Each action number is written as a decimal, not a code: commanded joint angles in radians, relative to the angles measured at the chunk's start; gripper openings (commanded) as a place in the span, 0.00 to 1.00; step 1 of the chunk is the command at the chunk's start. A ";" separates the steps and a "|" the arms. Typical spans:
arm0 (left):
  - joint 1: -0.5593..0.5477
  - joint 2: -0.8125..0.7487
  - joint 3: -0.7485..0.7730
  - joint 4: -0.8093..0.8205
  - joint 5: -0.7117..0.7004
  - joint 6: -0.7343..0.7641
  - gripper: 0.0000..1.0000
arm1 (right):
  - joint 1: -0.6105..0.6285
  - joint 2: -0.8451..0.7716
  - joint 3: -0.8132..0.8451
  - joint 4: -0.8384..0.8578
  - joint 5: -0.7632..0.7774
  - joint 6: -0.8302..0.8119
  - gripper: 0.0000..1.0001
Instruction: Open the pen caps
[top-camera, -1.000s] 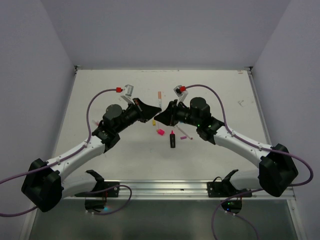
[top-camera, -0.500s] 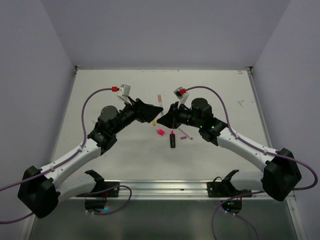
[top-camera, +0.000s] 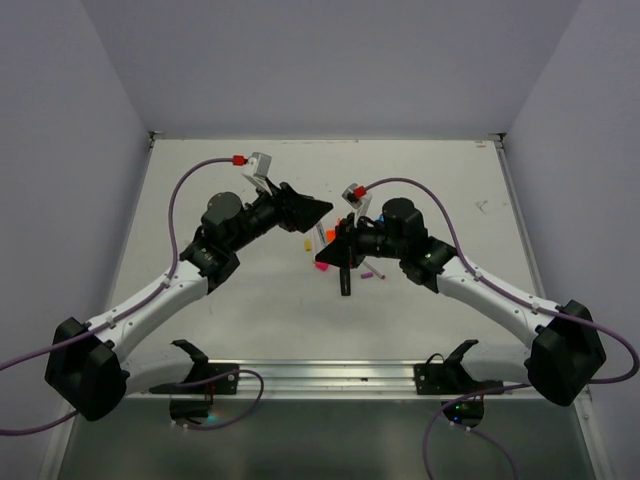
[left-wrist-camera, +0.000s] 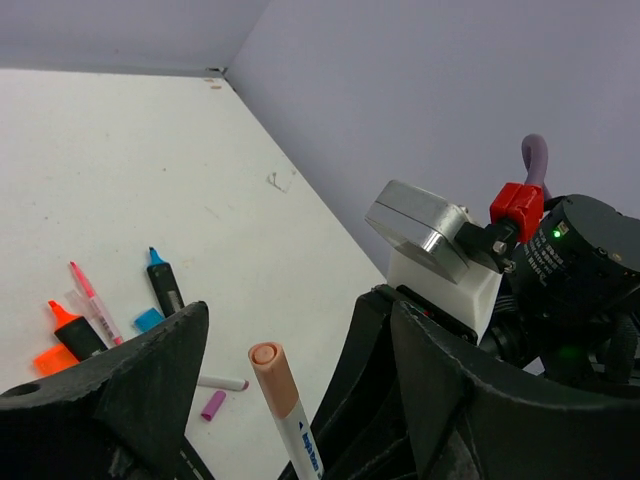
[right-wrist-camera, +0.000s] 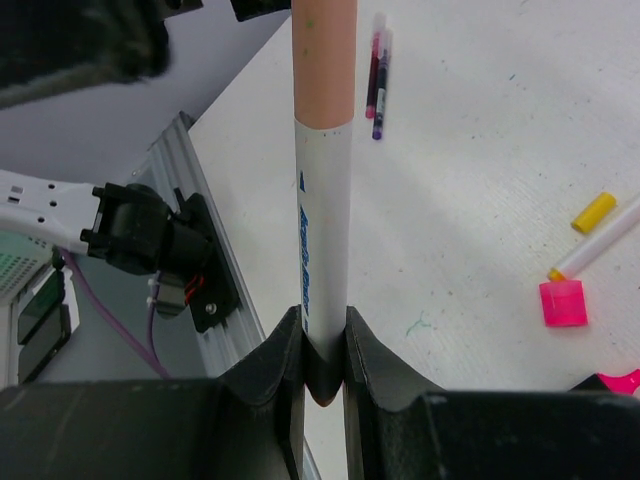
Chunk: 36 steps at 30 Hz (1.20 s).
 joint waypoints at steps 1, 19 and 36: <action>0.007 0.025 0.049 -0.012 0.056 0.024 0.74 | 0.001 -0.024 0.034 -0.005 -0.047 -0.029 0.00; 0.007 0.036 0.045 -0.018 0.021 0.009 0.01 | -0.001 -0.001 0.057 -0.028 -0.029 -0.062 0.00; 0.009 -0.037 0.105 0.010 -0.545 0.001 0.00 | 0.001 -0.061 -0.118 -0.110 -0.009 -0.140 0.00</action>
